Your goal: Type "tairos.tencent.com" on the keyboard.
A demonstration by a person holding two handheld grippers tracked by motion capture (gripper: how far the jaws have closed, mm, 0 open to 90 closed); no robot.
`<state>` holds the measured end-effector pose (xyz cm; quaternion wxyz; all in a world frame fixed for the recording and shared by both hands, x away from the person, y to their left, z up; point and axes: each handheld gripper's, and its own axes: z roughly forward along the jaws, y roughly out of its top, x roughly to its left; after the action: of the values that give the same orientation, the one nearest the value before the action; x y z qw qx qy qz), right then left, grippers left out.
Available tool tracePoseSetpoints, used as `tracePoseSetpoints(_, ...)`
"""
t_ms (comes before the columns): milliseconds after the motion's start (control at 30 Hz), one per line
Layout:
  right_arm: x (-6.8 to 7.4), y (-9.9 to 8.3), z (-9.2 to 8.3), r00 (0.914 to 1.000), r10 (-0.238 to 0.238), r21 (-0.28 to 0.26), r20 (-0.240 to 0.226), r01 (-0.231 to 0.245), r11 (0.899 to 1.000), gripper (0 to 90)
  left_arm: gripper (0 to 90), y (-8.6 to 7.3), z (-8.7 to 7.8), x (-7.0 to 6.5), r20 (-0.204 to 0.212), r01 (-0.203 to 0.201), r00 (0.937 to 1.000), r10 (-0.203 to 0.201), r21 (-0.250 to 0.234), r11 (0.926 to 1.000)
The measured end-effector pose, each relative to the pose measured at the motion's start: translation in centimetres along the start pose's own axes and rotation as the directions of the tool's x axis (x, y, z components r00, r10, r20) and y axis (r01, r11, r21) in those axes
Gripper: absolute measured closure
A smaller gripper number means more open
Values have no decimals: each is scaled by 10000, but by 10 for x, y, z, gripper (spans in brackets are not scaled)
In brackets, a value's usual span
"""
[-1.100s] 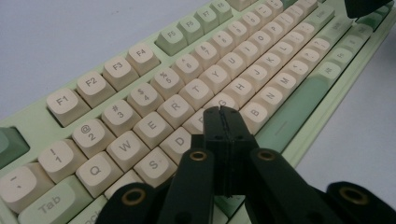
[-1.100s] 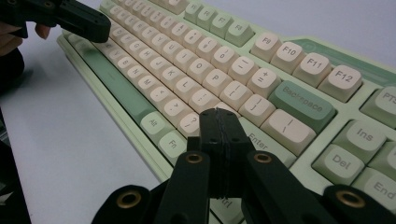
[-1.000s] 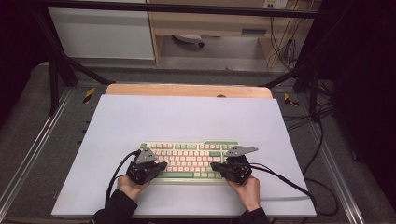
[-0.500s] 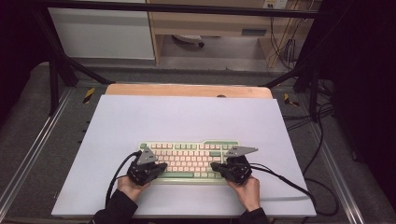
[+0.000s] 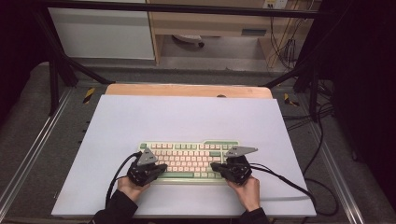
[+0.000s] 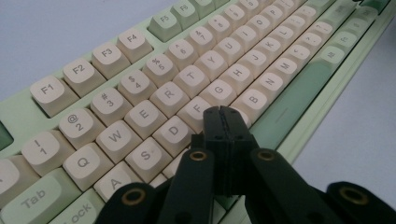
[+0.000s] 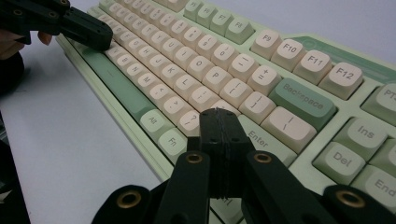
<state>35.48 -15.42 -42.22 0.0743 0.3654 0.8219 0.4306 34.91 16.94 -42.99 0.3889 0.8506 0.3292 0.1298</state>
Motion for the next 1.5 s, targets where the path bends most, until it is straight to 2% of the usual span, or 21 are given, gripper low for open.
tracePoseSetpoints(533, -1, 0, -1, 10000, -33, -1, 3, 33, 10000, 900, 900, 0, -11, 3, -71, 46, 10000, -48, -271, 9996)
tracePoseSetpoints(1067, -1, 0, 0, 10000, -39, 32, 24, 39, 10000, 900, 900, 6, -21, 15, -282, 282, 9992, -295, -468, 9985)
tracePoseSetpoints(1500, -1, 0, 0, 10000, -32, 83, 1, 32, 10000, 900, 900, 14, -10, 27, -605, 506, 9968, -523, -289, 9983)
